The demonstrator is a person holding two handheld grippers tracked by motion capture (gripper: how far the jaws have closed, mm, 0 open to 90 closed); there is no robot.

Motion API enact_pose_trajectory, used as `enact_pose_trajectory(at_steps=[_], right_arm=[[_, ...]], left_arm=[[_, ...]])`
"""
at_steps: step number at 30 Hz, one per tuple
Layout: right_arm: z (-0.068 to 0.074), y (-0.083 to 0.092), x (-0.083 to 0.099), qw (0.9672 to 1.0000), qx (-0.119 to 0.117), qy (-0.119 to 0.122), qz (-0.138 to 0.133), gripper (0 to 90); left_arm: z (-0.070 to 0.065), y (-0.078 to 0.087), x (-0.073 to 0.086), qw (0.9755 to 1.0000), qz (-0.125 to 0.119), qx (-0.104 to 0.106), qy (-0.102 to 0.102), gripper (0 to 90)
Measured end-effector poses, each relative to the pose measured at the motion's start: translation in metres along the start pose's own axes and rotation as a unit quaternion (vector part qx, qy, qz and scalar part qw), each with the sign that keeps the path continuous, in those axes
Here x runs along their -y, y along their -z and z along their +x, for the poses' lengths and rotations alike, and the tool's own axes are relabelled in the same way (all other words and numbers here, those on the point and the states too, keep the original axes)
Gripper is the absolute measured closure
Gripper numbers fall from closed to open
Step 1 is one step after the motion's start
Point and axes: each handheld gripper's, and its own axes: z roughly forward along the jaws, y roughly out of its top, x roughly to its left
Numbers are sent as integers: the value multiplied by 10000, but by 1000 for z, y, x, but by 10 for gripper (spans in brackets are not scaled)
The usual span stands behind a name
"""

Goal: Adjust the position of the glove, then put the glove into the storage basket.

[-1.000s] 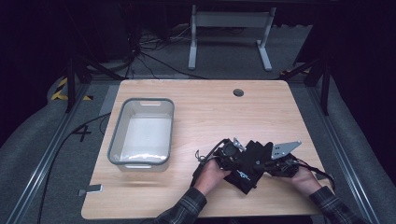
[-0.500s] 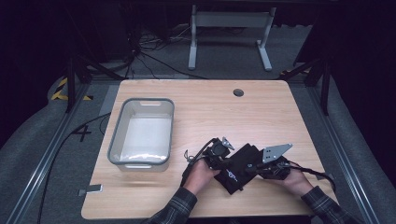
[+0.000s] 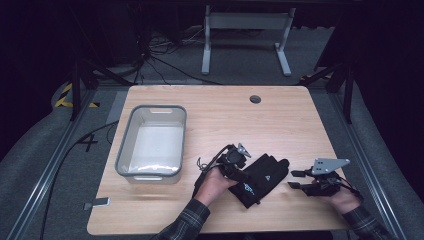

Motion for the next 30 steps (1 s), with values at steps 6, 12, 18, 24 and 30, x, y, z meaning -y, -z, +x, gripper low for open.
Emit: enact_pose_trajectory(at_steps=[6,12,18,24,30], right_arm=[[-8,13,27,9992,295,-278,41,373],[-17,13,42,9973,645,-309,148,262],[-21,11,44,9972,621,-404,76,218],[-22,9,45,9974,563,-454,39,195],[-22,9,45,9974,559,-452,51,188]], left_arm=[[4,-3,-9,10000,-8,-28,-57,413],[7,-15,-14,10000,13,82,-50,359],[10,-22,-15,9999,-46,162,-6,353],[5,-22,-17,9996,-136,245,-22,340],[0,-32,-17,9995,-70,304,-10,279]])
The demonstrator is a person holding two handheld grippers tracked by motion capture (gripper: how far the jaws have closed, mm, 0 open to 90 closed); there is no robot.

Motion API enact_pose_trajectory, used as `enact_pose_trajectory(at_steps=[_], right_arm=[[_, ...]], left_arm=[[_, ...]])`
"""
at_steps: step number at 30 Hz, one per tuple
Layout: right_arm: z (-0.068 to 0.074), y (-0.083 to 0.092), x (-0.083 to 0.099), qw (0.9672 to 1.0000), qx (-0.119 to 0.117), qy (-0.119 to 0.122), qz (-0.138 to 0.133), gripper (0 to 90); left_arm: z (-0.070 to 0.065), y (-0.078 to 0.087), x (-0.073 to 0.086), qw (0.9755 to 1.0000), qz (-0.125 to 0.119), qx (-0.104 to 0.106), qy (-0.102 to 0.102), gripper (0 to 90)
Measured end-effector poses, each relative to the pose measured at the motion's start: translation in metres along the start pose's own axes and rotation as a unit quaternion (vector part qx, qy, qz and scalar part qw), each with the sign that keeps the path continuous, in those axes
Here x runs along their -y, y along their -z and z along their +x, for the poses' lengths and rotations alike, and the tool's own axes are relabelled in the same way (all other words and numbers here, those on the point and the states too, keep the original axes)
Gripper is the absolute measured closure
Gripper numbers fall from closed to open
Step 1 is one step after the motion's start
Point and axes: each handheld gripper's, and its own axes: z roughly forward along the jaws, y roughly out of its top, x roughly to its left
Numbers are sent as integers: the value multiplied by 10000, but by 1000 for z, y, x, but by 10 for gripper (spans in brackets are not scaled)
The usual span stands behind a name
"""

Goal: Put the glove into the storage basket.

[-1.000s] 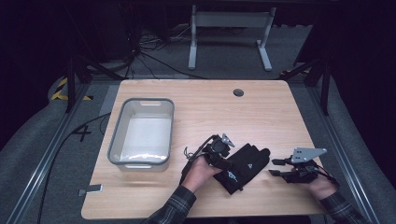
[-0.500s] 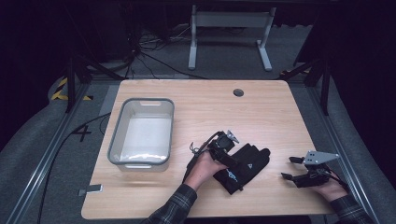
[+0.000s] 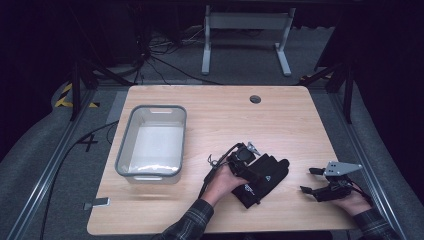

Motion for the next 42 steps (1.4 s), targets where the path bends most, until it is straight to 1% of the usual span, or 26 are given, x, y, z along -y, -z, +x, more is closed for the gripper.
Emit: enact_pose_trajectory(at_steps=[2,3,5,6,11,13,14,16,20,21,24,25,26,27,30,35,36,39,42], right_arm=[[0,0,0,10000,-2,-1,1,188],[0,0,0,10000,-1,-2,0,187],[0,0,0,10000,0,-2,0,187],[0,0,0,10000,0,-3,0,187],[0,0,0,10000,-1,-4,1,187],[0,0,0,10000,-1,-1,1,187],[0,0,0,10000,-1,-3,-1,187],[0,0,0,10000,0,0,-1,187],[0,0,0,10000,0,-1,-1,187],[0,0,0,10000,0,1,-1,187],[0,0,0,10000,0,1,-2,187],[0,0,0,10000,0,0,-2,187],[0,0,0,10000,0,1,-2,187],[0,0,0,10000,0,0,-2,187],[0,0,0,10000,0,0,-3,187],[0,0,0,10000,-1,-4,0,187],[0,0,0,10000,-1,-3,-1,187],[0,0,0,10000,11,-11,9,174],[0,0,0,10000,22,-13,12,173]], left_arm=[[-1,-2,0,10000,9,-12,-16,258],[-2,-4,0,10000,38,24,-9,248],[-4,-9,2,9999,95,29,-45,222],[-5,-9,2,9999,103,-6,-81,201],[-7,-10,2,9997,176,-119,-153,177],[-9,-10,1,9994,210,-170,-214,183],[-10,-10,1,9992,234,-171,-260,200],[-13,-9,0,9990,277,-152,-326,272],[-15,-9,0,9986,313,-155,-405,341],[-16,-8,0,9985,310,-114,-431,374],[-21,-8,-1,9978,402,-77,-514,490],[-21,-8,-1,9978,392,-62,-539,519],[-21,-8,-1,9977,416,25,-542,546],[-20,-8,-1,9976,425,100,-543,598],[-19,-8,-1,9974,421,216,-538,681],[-18,-6,-2,9975,385,299,-506,729],[-18,-4,-3,9976,422,319,-456,732],[-16,0,-5,9974,413,377,-444,735],[-16,4,-6,9977,365,380,-427,736]])
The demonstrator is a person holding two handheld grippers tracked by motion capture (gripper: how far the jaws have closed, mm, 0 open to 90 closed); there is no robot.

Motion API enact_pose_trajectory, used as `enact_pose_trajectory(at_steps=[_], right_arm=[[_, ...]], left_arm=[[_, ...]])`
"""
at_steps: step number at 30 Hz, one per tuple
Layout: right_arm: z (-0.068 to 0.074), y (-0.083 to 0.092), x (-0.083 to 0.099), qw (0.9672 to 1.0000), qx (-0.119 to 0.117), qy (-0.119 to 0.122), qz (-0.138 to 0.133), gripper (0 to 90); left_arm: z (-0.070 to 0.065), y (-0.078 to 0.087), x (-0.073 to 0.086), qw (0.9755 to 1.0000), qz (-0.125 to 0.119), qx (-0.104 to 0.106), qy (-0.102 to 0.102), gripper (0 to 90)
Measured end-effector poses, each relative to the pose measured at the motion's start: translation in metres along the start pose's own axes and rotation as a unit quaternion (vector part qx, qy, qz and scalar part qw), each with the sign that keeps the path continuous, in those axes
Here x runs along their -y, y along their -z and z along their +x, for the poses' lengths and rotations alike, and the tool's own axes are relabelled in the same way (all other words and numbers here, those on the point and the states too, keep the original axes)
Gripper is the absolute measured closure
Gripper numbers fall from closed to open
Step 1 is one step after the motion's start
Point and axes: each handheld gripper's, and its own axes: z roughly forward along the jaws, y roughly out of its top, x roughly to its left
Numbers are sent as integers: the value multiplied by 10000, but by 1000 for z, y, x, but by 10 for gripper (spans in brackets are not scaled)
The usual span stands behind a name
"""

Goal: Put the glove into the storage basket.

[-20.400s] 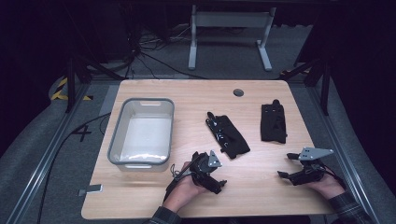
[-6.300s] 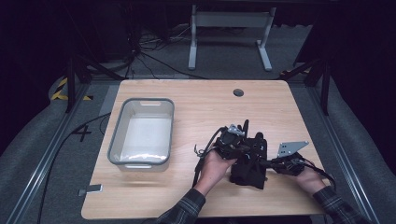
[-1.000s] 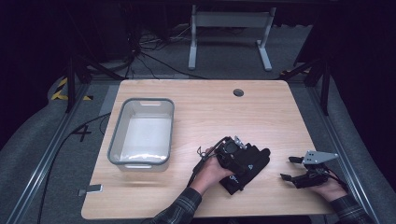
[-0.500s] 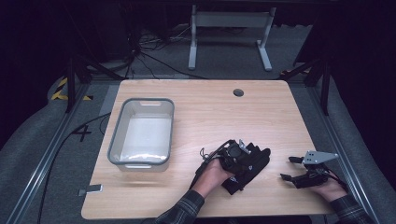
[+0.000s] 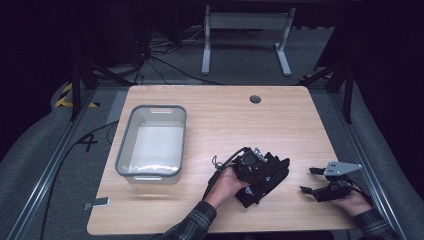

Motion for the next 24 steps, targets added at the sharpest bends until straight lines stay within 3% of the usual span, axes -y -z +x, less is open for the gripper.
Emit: enact_pose_trajectory(at_steps=[15,24], right_arm=[[0,0,0,10000,3,-13,8,169],[0,0,0,10000,8,-12,9,169]], left_arm=[[-6,32,-7,9997,-236,-82,37,734],[0,54,-9,9994,-280,-123,140,731]])
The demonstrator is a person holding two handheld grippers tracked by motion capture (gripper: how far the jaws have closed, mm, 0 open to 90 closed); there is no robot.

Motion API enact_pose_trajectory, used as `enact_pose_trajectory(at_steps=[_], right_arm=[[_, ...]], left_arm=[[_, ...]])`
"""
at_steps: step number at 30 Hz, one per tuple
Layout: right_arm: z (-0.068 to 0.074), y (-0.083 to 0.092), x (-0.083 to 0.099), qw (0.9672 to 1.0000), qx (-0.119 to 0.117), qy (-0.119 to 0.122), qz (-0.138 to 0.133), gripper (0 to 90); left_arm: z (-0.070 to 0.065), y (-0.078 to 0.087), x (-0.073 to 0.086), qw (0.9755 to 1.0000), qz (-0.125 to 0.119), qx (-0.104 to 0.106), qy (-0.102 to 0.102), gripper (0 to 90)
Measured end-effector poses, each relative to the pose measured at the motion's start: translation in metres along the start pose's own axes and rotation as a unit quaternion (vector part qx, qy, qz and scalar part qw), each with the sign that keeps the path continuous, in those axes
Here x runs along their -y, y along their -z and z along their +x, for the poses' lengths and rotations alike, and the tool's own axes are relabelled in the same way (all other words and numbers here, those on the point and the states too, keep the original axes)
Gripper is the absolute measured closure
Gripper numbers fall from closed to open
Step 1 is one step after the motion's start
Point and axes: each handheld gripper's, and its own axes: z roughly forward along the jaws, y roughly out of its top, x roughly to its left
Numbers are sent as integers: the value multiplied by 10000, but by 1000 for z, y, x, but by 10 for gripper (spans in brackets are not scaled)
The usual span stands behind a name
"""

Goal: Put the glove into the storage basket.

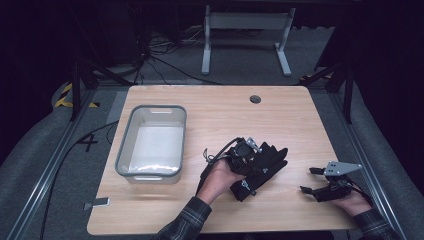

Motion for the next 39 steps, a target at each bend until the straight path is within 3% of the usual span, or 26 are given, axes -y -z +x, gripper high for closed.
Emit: enact_pose_trajectory(at_steps=[17,24,29,39], right_arm=[[0,0,0,10000,-6,-4,1,167],[-1,-2,-1,9998,143,-88,81,68],[-1,-3,-1,9996,149,-131,181,1],[-1,-4,-1,9996,126,-120,202,1]], left_arm=[[21,55,5,9989,-162,-389,225,727],[32,80,12,9970,-265,-626,369,726],[42,103,20,9944,-375,-830,527,726],[62,144,47,9861,-555,-1271,914,725]])
